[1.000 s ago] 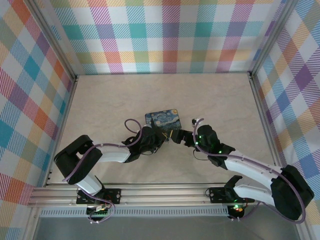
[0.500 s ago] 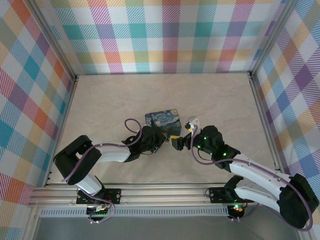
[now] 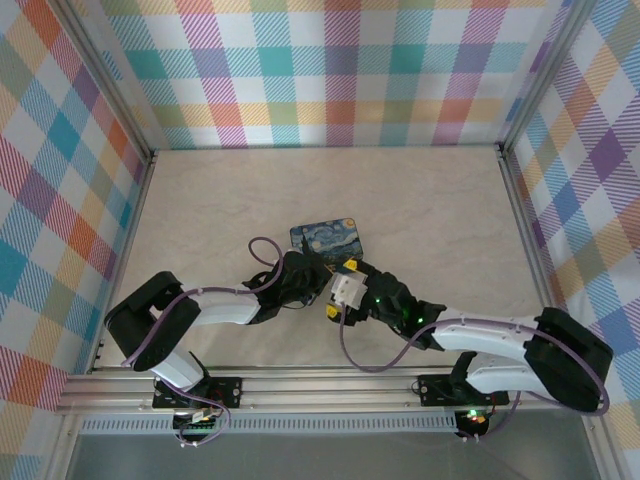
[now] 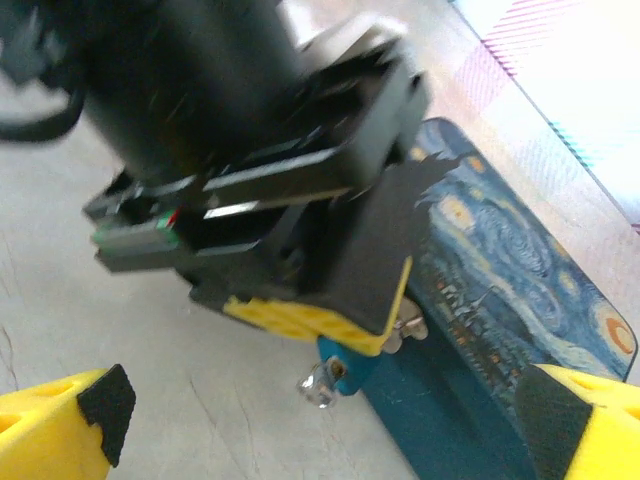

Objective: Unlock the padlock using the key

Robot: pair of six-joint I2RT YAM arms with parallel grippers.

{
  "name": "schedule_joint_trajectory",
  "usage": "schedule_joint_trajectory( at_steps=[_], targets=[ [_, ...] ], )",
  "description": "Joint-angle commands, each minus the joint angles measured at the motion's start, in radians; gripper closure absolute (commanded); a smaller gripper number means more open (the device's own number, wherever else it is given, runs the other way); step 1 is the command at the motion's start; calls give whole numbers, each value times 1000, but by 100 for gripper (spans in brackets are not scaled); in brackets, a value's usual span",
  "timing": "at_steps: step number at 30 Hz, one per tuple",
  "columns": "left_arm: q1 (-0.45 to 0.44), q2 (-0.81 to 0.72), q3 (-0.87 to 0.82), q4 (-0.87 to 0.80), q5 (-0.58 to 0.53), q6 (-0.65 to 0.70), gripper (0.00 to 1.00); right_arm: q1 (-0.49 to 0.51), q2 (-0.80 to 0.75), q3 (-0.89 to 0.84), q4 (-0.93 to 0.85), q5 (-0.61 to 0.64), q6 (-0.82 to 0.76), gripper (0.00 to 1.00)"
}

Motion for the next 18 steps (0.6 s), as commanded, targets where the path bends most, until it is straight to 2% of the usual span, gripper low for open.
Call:
schedule_joint_trajectory(
  at_steps=[1,3,18],
  targets=[
    [-4,-34,14,23,-1,-16,99,14,24,-10,85,60,-138,0],
    [-3,-34,15,23,-1,-16,99,18,46,-10,81,73,-172,0],
    [-3,-34,19,21,-1,-20,99,20,190,36,99,122,-149,24]
  ],
)
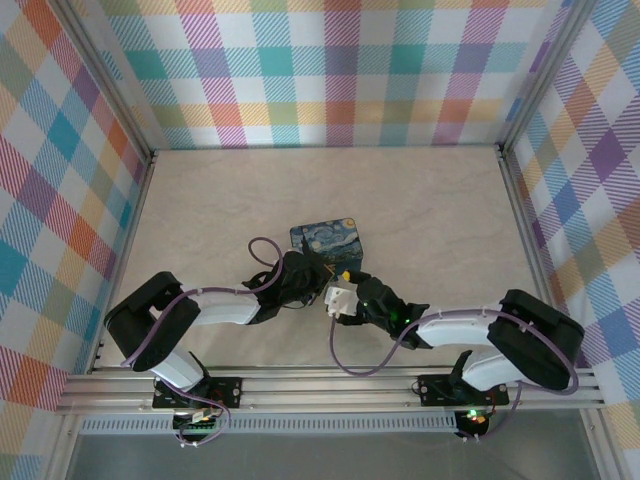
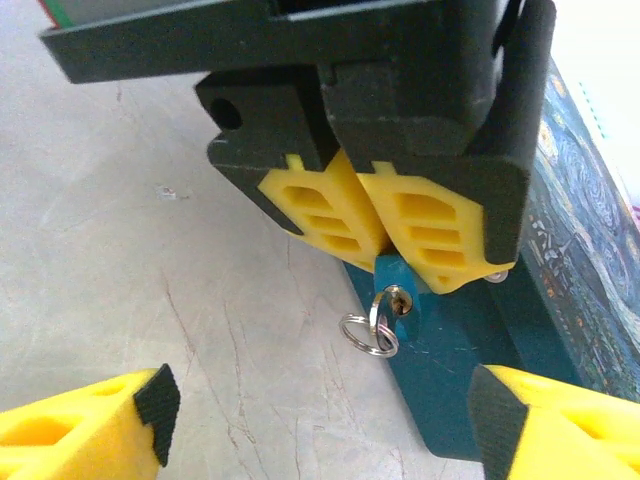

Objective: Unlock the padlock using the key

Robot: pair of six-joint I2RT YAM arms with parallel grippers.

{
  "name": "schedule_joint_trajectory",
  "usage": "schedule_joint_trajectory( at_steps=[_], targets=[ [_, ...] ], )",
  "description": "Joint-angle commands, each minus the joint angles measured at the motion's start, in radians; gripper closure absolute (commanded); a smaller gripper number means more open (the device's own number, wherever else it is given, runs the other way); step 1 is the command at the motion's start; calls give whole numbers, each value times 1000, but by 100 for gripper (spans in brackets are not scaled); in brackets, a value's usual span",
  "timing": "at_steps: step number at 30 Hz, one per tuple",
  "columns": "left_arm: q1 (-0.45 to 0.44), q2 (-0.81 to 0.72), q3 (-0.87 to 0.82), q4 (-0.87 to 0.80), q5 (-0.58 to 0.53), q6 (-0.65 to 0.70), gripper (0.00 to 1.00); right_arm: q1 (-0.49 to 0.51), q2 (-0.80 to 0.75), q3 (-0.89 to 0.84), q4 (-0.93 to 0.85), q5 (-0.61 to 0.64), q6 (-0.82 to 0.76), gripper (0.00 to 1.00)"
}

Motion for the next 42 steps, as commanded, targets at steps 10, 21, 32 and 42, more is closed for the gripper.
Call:
schedule_joint_trajectory(
  at_steps=[10,21,32,42],
  targets=[
    [-4,-34,18,19,0,-8,99,5,44,50,67,31,0,45],
    [-3,-33,18,20,0,-7,99,5,69,55,117,47,3,67],
    [-2,-31,21,23,0,-8,99,5,85,68,131,50,33,82],
    [-3,-29,24,21,0,-8,99,6,85,87,125,107,78,99]
  ],
)
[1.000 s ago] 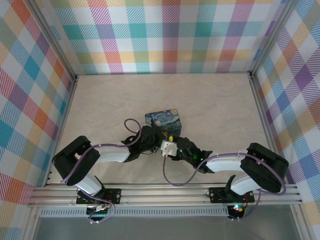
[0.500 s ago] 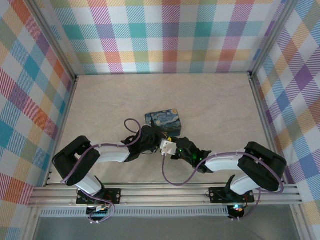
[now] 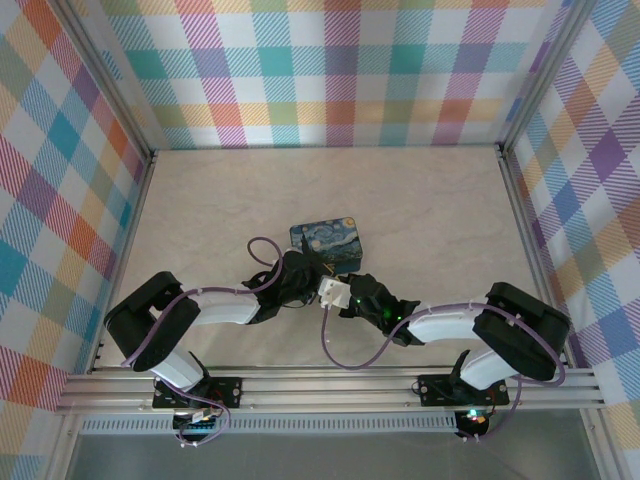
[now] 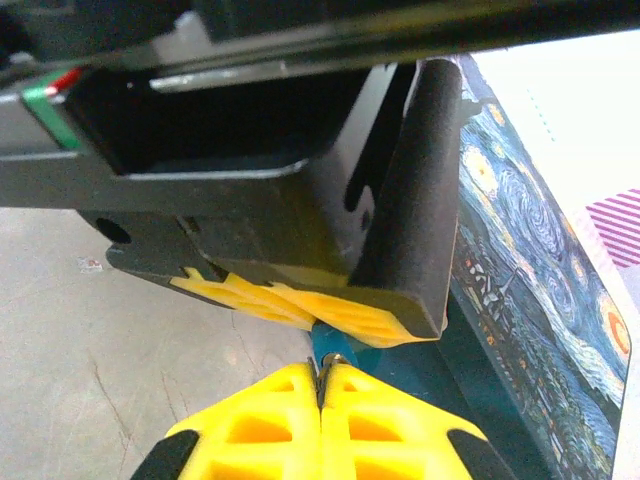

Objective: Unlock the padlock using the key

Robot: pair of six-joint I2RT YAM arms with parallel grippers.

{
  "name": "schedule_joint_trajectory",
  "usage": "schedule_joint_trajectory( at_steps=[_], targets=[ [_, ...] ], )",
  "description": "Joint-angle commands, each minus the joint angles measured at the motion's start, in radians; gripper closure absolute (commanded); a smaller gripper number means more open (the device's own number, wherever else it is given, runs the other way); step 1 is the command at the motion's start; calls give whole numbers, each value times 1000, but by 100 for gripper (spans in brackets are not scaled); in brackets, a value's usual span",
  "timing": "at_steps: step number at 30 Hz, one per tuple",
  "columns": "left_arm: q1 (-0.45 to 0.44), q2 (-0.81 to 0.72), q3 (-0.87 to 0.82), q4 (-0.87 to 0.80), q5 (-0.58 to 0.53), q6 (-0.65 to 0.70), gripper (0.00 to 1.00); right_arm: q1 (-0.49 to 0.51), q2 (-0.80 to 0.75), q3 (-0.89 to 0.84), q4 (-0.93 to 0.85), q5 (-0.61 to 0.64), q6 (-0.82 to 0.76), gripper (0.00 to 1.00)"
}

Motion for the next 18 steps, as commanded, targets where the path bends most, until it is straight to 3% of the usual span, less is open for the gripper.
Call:
schedule_joint_trajectory(
  at_steps=[1,18],
  targets=[
    [-4,-30,23,20,16,-2,99,2,6,38,35,41,57,100],
    [-1,-20,33,17,23,-3,99,2,61,32,125,-33,568,100]
  ],
)
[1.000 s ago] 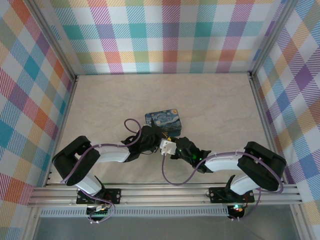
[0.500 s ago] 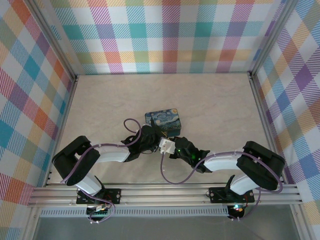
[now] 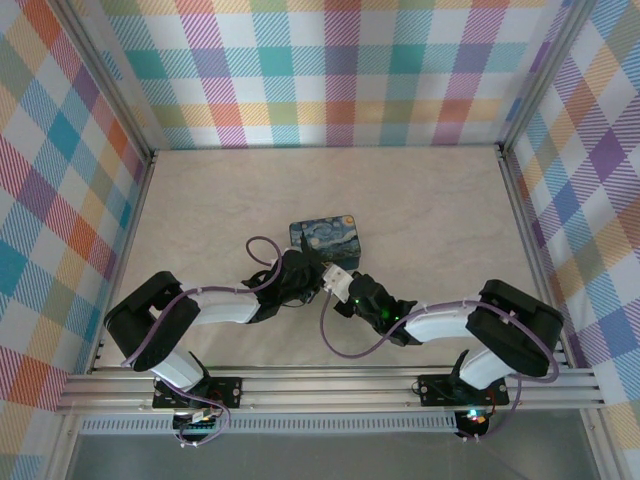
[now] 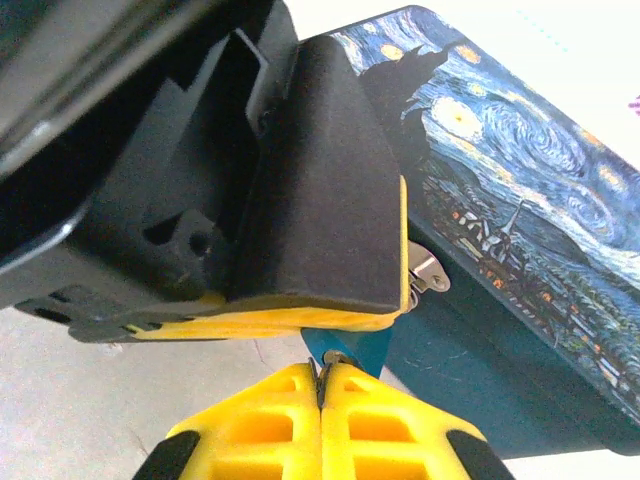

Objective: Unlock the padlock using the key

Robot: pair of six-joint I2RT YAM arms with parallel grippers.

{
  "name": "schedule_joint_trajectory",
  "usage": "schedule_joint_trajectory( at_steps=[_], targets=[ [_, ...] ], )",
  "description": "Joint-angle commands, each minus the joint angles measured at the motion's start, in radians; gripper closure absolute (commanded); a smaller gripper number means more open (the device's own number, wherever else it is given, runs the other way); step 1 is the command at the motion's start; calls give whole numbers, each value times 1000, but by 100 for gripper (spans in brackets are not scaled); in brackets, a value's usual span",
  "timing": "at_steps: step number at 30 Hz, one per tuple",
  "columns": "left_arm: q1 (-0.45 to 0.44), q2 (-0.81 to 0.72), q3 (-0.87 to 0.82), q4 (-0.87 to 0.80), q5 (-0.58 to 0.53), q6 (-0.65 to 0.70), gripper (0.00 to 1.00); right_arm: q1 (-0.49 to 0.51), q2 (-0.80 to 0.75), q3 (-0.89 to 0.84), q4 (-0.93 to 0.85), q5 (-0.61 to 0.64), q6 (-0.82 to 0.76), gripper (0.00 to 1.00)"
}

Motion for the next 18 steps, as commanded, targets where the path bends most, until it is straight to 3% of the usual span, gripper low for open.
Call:
schedule_joint_trajectory(
  at_steps=[1,18],
  targets=[
    [-8,-19,27,35,40,-1,99,-1,22,25,78,-43,187,100],
    [-7,-7,25,37,43,3,95,-1,23,17,61,-75,490,100]
  ],
)
